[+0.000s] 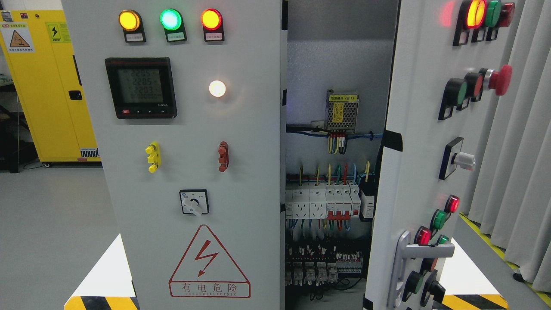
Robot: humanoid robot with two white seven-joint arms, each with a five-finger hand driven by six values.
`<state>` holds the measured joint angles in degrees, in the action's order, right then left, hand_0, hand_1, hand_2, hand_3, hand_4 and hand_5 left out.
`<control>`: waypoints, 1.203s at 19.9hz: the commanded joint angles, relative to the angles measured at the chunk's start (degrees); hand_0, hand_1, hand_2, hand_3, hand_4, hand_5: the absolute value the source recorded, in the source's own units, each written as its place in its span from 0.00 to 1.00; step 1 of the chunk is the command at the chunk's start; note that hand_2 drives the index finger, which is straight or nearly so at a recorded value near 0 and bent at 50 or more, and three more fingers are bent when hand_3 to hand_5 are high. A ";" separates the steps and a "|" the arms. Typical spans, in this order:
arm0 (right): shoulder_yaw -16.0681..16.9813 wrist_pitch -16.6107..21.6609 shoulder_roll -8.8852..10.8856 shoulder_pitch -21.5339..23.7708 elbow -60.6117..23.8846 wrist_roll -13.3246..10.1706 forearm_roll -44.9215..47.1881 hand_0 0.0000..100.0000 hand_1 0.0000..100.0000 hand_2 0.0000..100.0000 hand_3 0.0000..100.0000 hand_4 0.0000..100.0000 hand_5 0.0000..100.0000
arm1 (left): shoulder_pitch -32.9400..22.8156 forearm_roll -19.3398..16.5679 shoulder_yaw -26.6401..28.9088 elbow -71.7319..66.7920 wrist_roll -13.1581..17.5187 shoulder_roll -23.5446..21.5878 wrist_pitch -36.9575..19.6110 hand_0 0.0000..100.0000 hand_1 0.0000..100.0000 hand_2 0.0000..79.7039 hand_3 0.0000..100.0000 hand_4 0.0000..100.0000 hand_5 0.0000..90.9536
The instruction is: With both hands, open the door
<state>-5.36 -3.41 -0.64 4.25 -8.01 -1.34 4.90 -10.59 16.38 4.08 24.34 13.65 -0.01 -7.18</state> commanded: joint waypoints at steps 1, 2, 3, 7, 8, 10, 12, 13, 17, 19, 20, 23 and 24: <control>0.00 -0.02 0.72 0.06 0.01 0.11 0.02 0.00 0.50 0.04 0.00 0.00 0.00 | -9.71 2.51 2.24 41.90 16.96 -0.96 -2.05 0.12 0.56 0.00 0.00 0.00 0.00; 0.00 -0.02 0.72 0.06 0.01 0.11 0.02 0.00 0.50 0.04 0.00 0.00 0.00 | -9.98 2.42 2.42 44.28 21.46 -0.96 -2.57 0.12 0.56 0.00 0.00 0.00 0.00; 0.00 -0.02 0.72 0.06 0.01 0.11 -0.06 0.00 0.50 0.04 0.00 0.00 0.00 | -10.24 2.42 2.51 46.47 23.59 -1.39 -3.01 0.12 0.56 0.00 0.00 0.00 0.00; 0.00 -0.02 0.99 0.06 0.01 0.11 -0.06 0.00 0.50 0.04 0.00 0.00 0.00 | -13.05 2.51 1.72 59.29 23.61 -4.46 -3.28 0.12 0.56 0.00 0.00 0.00 0.00; -0.09 -0.02 0.99 0.06 0.01 0.11 0.02 0.00 0.50 0.04 0.00 0.00 0.00 | -13.23 2.42 1.63 62.20 23.61 -5.78 -3.37 0.12 0.56 0.00 0.00 0.00 0.00; -0.09 -0.02 1.16 0.06 -0.08 0.11 0.02 0.00 0.50 0.04 0.00 0.00 0.00 | -12.80 2.42 1.63 65.91 23.61 -7.98 -3.37 0.12 0.56 0.00 0.00 0.00 0.00; -0.09 -0.02 1.25 0.06 -0.08 0.11 0.02 0.00 0.50 0.04 0.00 0.00 0.00 | -11.83 2.51 0.93 67.67 23.61 -11.58 -3.37 0.12 0.56 0.00 0.00 0.00 0.00; -0.09 -0.02 1.25 0.06 -0.08 0.11 0.02 0.00 0.50 0.04 0.00 0.00 0.00 | -10.78 2.51 -1.16 68.20 23.70 -14.12 -3.54 0.12 0.56 0.00 0.00 0.00 0.00; -0.18 -0.11 1.25 0.06 -0.08 0.11 -0.06 0.00 0.50 0.04 0.00 0.00 0.00 | -10.24 2.60 -8.72 73.29 23.88 -21.59 -6.79 0.12 0.56 0.00 0.00 0.00 0.00; -0.18 -0.02 1.25 0.06 -0.08 0.11 0.02 0.00 0.50 0.04 0.00 0.00 0.00 | -10.24 2.77 -11.72 75.93 23.97 -24.15 -6.89 0.12 0.56 0.00 0.00 0.00 0.00; -0.18 -0.02 1.25 0.06 -0.08 0.11 -0.06 0.00 0.50 0.04 0.00 0.00 0.00 | -10.24 3.12 -12.95 77.77 23.97 -24.86 -6.89 0.12 0.56 0.00 0.00 0.00 0.00; -0.09 -0.02 1.34 -0.03 -0.08 0.11 -0.06 0.00 0.50 0.04 0.00 0.00 0.00 | -9.81 4.27 -14.54 82.25 23.97 -25.13 -6.80 0.12 0.56 0.00 0.00 0.00 0.00; -0.09 -0.11 1.34 -0.03 -0.08 0.11 -0.06 0.00 0.50 0.04 0.00 0.00 0.00 | -9.28 4.36 -14.63 83.40 23.97 -25.13 -6.71 0.12 0.56 0.00 0.00 0.00 0.00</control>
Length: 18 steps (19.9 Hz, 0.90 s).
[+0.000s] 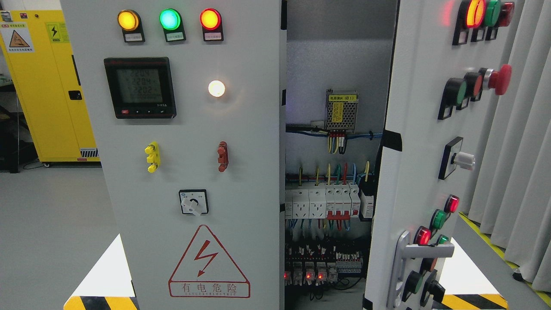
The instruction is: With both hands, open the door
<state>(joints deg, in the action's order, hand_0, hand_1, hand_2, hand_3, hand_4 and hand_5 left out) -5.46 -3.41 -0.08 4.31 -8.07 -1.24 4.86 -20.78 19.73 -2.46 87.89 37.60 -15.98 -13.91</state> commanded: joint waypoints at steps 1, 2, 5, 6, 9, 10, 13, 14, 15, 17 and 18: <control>0.01 -0.02 0.78 -0.09 -0.02 0.01 -0.02 0.00 0.50 0.04 0.00 0.00 0.00 | 1.69 1.01 -8.09 20.65 0.01 -9.24 0.20 0.12 0.56 0.00 0.00 0.00 0.00; 0.01 -0.02 0.78 -0.09 -0.02 0.01 -0.02 0.00 0.50 0.04 0.00 0.00 0.00 | 2.92 1.10 -8.09 21.00 0.01 -9.59 0.29 0.12 0.56 0.00 0.00 0.00 0.00; -0.07 -0.02 0.78 -0.09 -0.02 0.01 -0.02 0.00 0.50 0.04 0.00 0.00 0.00 | 7.40 6.60 -8.61 23.02 0.01 -13.01 0.55 0.12 0.56 0.00 0.00 0.00 0.00; -0.07 -0.02 0.78 -0.09 -0.02 0.01 -0.02 0.00 0.50 0.04 0.00 0.00 0.00 | 9.42 9.25 -9.84 23.55 -0.07 -14.15 0.81 0.12 0.56 0.00 0.00 0.00 0.00; -0.51 -0.90 0.78 -0.09 -0.02 -0.25 -0.03 0.00 0.50 0.04 0.00 0.00 0.00 | 15.22 12.52 -10.73 23.56 0.01 -16.71 2.48 0.12 0.56 0.00 0.00 0.00 0.00; -0.51 -0.90 0.78 -0.09 -0.02 -0.16 -0.02 0.00 0.50 0.04 0.00 0.00 0.00 | 16.63 13.22 -10.81 23.73 0.01 -16.98 2.57 0.12 0.56 0.00 0.00 0.00 0.00; -0.69 -0.55 0.78 -0.09 0.24 0.01 -0.02 0.00 0.50 0.04 0.00 0.00 0.00 | 20.76 18.12 -10.90 24.34 0.01 -17.76 6.07 0.12 0.56 0.00 0.00 0.00 0.00; -0.78 -0.46 0.78 -0.09 0.25 -0.07 -0.02 0.00 0.50 0.04 0.00 0.00 0.00 | 22.52 20.59 -10.90 24.61 0.01 -18.20 8.09 0.12 0.56 0.00 0.00 0.00 0.00; -0.78 -0.37 0.87 -0.09 0.25 -0.07 -0.02 0.00 0.50 0.04 0.00 0.00 0.00 | 24.80 23.13 -10.90 24.87 0.01 -19.17 10.20 0.12 0.56 0.00 0.00 0.00 0.00; -0.78 -0.20 1.13 -0.09 0.07 0.01 -0.02 0.00 0.50 0.04 0.00 0.00 0.00 | 28.67 25.35 -10.90 25.75 0.01 -21.89 11.97 0.12 0.56 0.00 0.00 0.00 0.00; -0.78 -0.20 1.31 -0.09 -0.02 0.01 -0.02 0.00 0.50 0.04 0.00 0.00 0.00 | 30.43 25.97 -10.90 25.84 0.01 -22.51 12.50 0.12 0.56 0.00 0.00 0.00 0.00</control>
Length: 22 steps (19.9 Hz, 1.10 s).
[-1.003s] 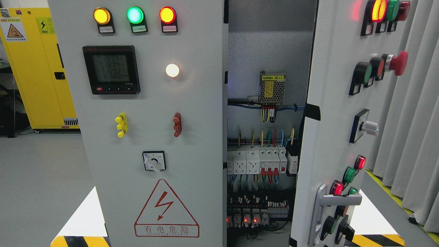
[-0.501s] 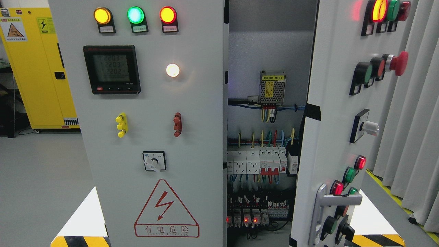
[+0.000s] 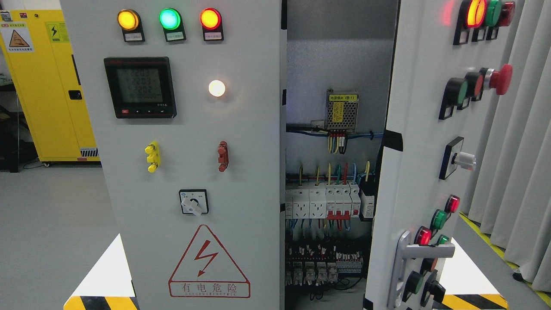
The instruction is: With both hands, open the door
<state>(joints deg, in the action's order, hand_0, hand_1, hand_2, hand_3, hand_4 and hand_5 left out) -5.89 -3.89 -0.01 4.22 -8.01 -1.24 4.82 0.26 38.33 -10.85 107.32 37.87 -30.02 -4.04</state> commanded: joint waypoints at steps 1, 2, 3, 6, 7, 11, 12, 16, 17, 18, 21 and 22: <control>-0.35 0.37 1.24 0.00 -0.08 0.01 0.01 0.00 0.50 0.04 0.00 0.00 0.00 | 11.15 8.59 -2.50 6.41 -0.25 -8.65 3.93 0.12 0.56 0.00 0.00 0.00 0.00; -0.35 0.46 1.24 0.00 -0.08 0.01 -0.07 0.00 0.50 0.04 0.00 0.00 0.00 | 13.60 10.60 -2.59 6.41 -0.25 -8.65 6.56 0.12 0.56 0.00 0.00 0.00 0.00; -0.35 0.81 1.50 0.00 -0.08 0.01 -0.07 0.00 0.50 0.04 0.00 0.00 0.00 | 15.80 12.63 -2.68 6.41 -0.25 -8.47 9.11 0.12 0.56 0.00 0.00 0.00 0.00; -0.35 1.52 1.86 0.00 -0.08 0.01 -0.07 0.00 0.50 0.04 0.00 0.00 0.00 | 23.45 15.02 -2.85 6.24 -0.25 -7.86 15.19 0.12 0.56 0.00 0.00 0.00 0.00; -0.35 1.52 1.86 0.00 -0.08 0.09 -0.07 0.00 0.50 0.04 0.00 0.00 0.00 | 25.30 15.19 -3.38 6.23 -0.25 -7.86 15.63 0.12 0.56 0.00 0.00 0.00 0.00; -0.53 1.52 2.38 0.09 -0.08 0.09 -0.07 0.00 0.50 0.04 0.00 0.00 0.00 | 32.58 19.57 -5.40 5.88 -0.25 -7.86 18.43 0.12 0.56 0.00 0.00 0.00 0.00; -0.53 1.52 2.39 0.09 -0.08 0.09 -0.07 0.00 0.50 0.04 0.00 0.00 0.00 | 35.31 21.42 -6.10 5.36 -0.25 -7.77 20.80 0.12 0.56 0.00 0.00 0.00 0.00; -0.62 1.52 3.00 0.09 0.01 0.09 -0.07 0.00 0.50 0.04 0.00 0.00 0.00 | 43.06 22.49 -9.00 -0.17 -0.34 -3.13 24.42 0.12 0.56 0.00 0.00 0.00 0.00; -0.88 1.52 2.91 0.00 0.10 0.09 0.01 0.00 0.50 0.04 0.00 0.00 0.00 | 44.81 22.23 -10.05 -2.10 -0.51 -1.20 25.21 0.12 0.56 0.00 0.00 0.00 0.00; -0.88 1.52 2.91 0.09 0.18 0.09 0.01 0.00 0.50 0.04 0.00 0.00 0.00 | 46.31 22.23 -11.02 -3.68 -0.60 0.39 25.65 0.12 0.56 0.00 0.00 0.00 0.00; -0.88 1.52 2.65 0.09 0.18 0.09 0.01 0.00 0.50 0.04 0.00 0.00 0.00 | 50.53 22.23 -12.52 -7.99 -0.60 4.78 27.14 0.12 0.56 0.00 0.00 0.00 0.00; -0.88 1.52 2.65 0.09 0.18 0.09 0.01 0.00 0.50 0.04 0.00 0.00 0.00 | 51.32 22.40 -12.61 -9.31 -0.60 6.19 28.11 0.12 0.56 0.00 0.00 0.00 0.00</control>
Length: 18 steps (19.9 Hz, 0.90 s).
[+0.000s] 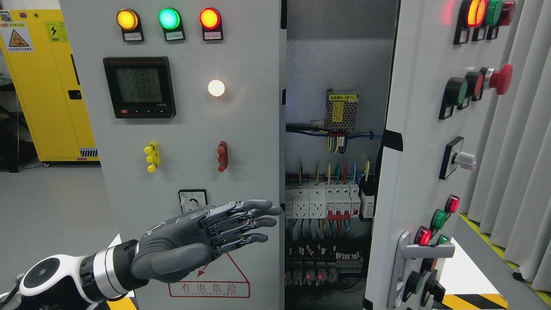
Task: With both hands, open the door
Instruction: 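Reach the left hand into the gap beside the ajar door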
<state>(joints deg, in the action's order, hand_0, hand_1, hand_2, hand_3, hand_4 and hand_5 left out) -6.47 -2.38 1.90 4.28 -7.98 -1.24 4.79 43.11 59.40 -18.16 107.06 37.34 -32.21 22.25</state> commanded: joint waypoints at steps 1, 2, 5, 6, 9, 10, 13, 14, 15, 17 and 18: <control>-0.30 0.00 0.64 0.03 0.16 0.10 0.04 0.00 0.50 0.04 0.00 0.00 0.00 | 9.09 1.68 -5.30 -10.02 -0.08 9.35 2.79 0.12 0.56 0.00 0.00 0.00 0.00; -0.30 -0.08 0.56 0.03 0.16 0.10 0.13 0.00 0.50 0.04 0.00 0.00 0.00 | 9.62 1.86 -5.30 -11.16 -0.08 10.84 4.36 0.12 0.56 0.00 0.00 0.00 0.00; -0.30 -0.08 0.47 0.03 0.16 0.10 0.22 0.00 0.50 0.04 0.00 0.00 0.00 | 11.46 1.69 -5.30 -14.76 -0.08 16.46 7.89 0.12 0.56 0.00 0.00 0.00 0.00; -0.21 -0.08 0.47 0.03 0.16 0.10 0.22 0.00 0.50 0.04 0.00 0.00 0.00 | 12.25 1.42 -5.30 -16.17 -0.08 18.04 8.07 0.12 0.56 0.00 0.00 0.00 0.00; -0.21 -0.26 0.47 0.03 0.16 0.10 0.22 0.00 0.50 0.04 0.00 0.00 0.00 | 14.45 1.95 -5.30 -18.55 -0.08 20.34 8.42 0.12 0.56 0.00 0.00 0.00 0.00; -0.21 -0.26 0.47 0.03 0.16 0.10 0.22 0.00 0.50 0.04 0.00 0.00 0.00 | 14.80 2.30 -5.30 -18.64 -0.08 20.52 8.77 0.12 0.56 0.00 0.00 0.00 0.00; -0.21 -0.44 0.38 -0.06 0.16 0.10 0.31 0.00 0.50 0.04 0.00 0.00 0.00 | 16.91 5.81 -5.39 -19.78 -0.08 21.57 10.27 0.12 0.56 0.00 0.00 0.00 0.00; -0.21 -0.44 0.38 0.03 0.16 0.10 0.31 0.00 0.50 0.04 0.00 0.00 0.00 | 17.61 5.73 -5.48 -21.26 -0.08 22.71 10.35 0.12 0.56 0.00 0.00 0.00 0.00; -0.21 -0.44 0.38 -0.06 0.16 0.02 0.31 0.00 0.50 0.04 0.00 0.00 0.00 | 18.66 5.64 -6.00 -23.10 -0.08 23.68 10.27 0.12 0.56 0.00 0.00 0.00 0.00; -0.21 -0.44 0.38 0.03 0.16 0.01 0.31 0.00 0.50 0.04 0.00 0.00 0.00 | 20.51 5.47 -6.88 -25.83 -0.08 25.26 10.27 0.12 0.56 0.00 0.00 0.00 0.00; -0.21 -0.44 0.38 0.03 0.16 0.01 0.31 0.00 0.50 0.04 0.00 0.00 0.00 | 21.04 5.38 -7.23 -26.72 -0.08 26.05 10.18 0.12 0.56 0.00 0.00 0.00 0.00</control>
<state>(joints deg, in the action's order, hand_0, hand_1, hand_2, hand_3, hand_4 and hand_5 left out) -6.65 -2.78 2.24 4.30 -7.86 -1.12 5.06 59.89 63.85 -22.80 90.96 37.22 -15.40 32.39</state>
